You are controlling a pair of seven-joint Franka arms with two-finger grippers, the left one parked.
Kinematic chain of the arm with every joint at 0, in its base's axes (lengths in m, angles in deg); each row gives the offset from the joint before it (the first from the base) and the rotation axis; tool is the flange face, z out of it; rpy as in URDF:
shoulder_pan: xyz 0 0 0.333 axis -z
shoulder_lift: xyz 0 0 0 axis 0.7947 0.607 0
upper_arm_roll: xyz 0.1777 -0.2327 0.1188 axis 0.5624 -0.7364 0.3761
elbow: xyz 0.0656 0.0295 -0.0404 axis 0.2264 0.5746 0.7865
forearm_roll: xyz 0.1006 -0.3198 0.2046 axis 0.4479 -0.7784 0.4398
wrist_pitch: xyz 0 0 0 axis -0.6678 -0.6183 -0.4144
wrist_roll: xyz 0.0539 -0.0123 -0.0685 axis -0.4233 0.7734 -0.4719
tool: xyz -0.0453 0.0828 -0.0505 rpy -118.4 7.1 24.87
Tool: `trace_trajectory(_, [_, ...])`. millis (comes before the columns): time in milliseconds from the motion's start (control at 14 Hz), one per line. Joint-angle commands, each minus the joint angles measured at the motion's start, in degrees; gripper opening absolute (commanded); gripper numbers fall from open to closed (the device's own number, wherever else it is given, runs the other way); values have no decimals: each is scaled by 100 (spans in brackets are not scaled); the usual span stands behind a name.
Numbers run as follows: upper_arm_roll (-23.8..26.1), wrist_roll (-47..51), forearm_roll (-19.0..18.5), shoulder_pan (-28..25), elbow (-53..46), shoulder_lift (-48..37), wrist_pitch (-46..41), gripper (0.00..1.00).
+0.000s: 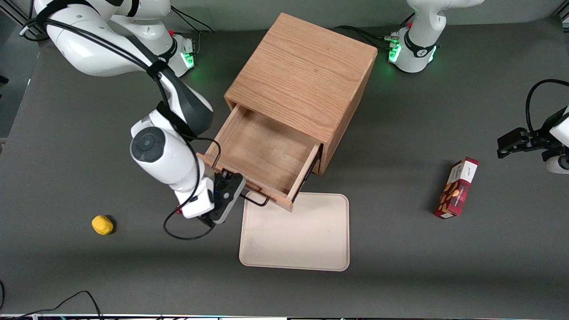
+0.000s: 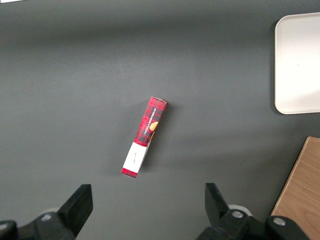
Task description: Open upper drawer
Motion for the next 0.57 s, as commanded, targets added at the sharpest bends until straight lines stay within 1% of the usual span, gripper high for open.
trace_trajectory(0, [-175,-104,-69,-53,-155,201,322,100])
trace_trajectory(71, [-211,-95,-52,-53,-251,262,349,100])
trace_trajectory(143, [-220,-69,123,-53,-296,271,358,100])
trace_trajectory(286, [-229,-34,719,-36,-323,245,358,100])
trace_trajectory(357, [-229,-34,861,-27,-349,184,323,100])
trace_trajectory(500, [-211,-43,976,17,-375,105,209,100])
